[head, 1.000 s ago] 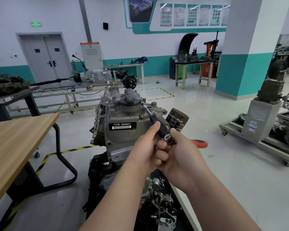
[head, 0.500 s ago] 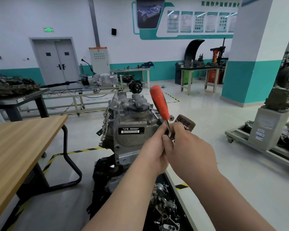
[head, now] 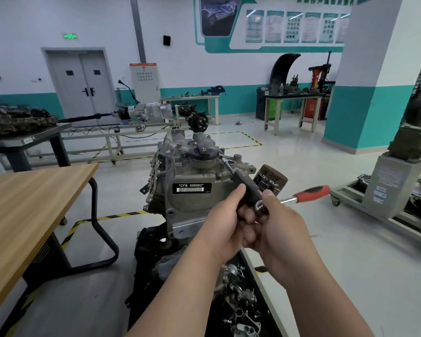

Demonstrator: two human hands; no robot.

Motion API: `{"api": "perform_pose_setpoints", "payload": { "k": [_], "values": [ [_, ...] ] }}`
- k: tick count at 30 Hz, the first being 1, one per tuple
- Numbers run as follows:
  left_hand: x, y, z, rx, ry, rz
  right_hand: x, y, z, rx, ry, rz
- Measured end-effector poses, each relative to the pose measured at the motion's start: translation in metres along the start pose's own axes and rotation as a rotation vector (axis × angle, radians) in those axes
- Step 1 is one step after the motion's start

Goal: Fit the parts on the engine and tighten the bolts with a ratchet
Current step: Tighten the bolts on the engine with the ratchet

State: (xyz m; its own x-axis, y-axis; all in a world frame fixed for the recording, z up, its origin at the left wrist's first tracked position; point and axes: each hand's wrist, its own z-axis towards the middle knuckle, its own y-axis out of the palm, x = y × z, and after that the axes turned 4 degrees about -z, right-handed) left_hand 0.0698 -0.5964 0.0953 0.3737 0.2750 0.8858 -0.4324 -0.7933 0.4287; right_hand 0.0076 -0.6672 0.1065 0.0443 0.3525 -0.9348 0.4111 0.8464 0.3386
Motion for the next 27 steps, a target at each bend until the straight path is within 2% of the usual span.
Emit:
{"api": "perform_pose_setpoints", "payload": {
  "k": [3, 5, 10, 13, 21, 25, 27],
  "values": [
    [0.001, -0.006, -0.001, -0.010, -0.020, -0.016, -0.002, 0.001, -0.008, -0.195, 0.188, 0.348],
    [0.000, -0.008, 0.001, -0.009, -0.018, -0.032, -0.001, 0.001, -0.009, -0.252, 0.274, 0.507],
    [-0.002, -0.010, 0.008, -0.082, 0.019, -0.079, -0.004, 0.003, -0.009, -0.299, 0.358, 0.671],
    [0.001, -0.009, 0.013, -0.066, 0.052, -0.081, -0.007, 0.004, -0.007, -0.308, 0.393, 0.767],
    [-0.007, 0.004, 0.021, -0.046, -0.015, -0.129, -0.012, 0.002, -0.004, -0.167, 0.294, 0.670],
    [-0.007, 0.002, 0.016, -0.041, -0.011, -0.123, -0.010, 0.004, -0.005, -0.147, 0.225, 0.482],
    [-0.006, 0.002, 0.013, -0.028, -0.006, -0.073, -0.008, 0.003, -0.005, -0.126, 0.148, 0.294]
  ]
}}
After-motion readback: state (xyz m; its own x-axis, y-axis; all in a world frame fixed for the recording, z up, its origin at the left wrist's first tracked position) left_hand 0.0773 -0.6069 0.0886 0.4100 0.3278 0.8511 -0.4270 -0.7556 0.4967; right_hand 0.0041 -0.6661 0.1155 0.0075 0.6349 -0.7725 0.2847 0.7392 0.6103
